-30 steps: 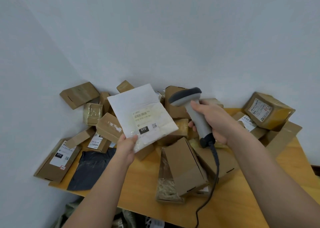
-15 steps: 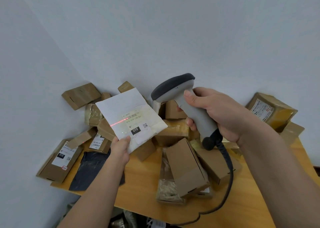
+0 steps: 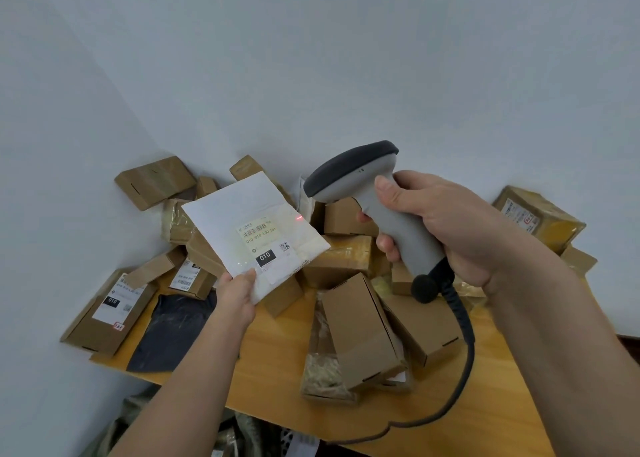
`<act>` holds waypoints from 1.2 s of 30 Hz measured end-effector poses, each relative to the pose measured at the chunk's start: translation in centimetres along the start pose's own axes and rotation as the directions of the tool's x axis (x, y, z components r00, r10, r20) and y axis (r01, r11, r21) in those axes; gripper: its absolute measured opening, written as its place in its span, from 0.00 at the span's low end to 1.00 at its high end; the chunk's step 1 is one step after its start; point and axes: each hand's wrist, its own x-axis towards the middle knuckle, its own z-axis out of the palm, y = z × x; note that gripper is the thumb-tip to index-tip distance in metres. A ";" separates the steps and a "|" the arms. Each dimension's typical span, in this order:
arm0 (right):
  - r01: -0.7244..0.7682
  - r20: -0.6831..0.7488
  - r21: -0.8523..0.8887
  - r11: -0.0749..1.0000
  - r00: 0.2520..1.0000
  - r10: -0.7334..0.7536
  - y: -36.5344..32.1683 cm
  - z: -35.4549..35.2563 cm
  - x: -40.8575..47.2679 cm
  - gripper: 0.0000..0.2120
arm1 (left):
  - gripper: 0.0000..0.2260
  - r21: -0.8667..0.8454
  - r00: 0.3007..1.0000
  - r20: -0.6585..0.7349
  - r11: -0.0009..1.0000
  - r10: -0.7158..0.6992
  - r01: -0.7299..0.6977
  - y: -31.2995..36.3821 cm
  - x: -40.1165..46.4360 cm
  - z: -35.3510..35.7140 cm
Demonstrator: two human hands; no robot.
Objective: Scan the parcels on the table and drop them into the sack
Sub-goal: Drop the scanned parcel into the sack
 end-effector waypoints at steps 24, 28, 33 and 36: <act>-0.174 0.195 -0.047 0.984 0.964 0.180 7.1 16.7 3.8 0.16 | 0.16 -0.031 0.989 -0.145 0.999 -0.043 0.039 -1.7 -1.7 -21.1; -0.213 0.180 -0.093 0.973 0.957 0.227 10.1 22.5 4.5 0.14 | 0.14 -0.069 0.953 -0.294 0.996 -0.070 0.052 -2.3 -1.0 -28.7; -0.315 0.172 -0.116 0.942 0.928 0.331 14.0 28.1 5.2 0.12 | 0.11 -0.048 0.810 -0.564 0.986 -0.160 0.161 -5.6 -1.2 -37.3; -0.363 0.171 -0.159 0.918 0.906 0.388 16.1 30.3 5.6 0.13 | 0.18 -0.028 0.735 -0.637 0.959 -0.234 0.281 -9.4 -0.9 -40.9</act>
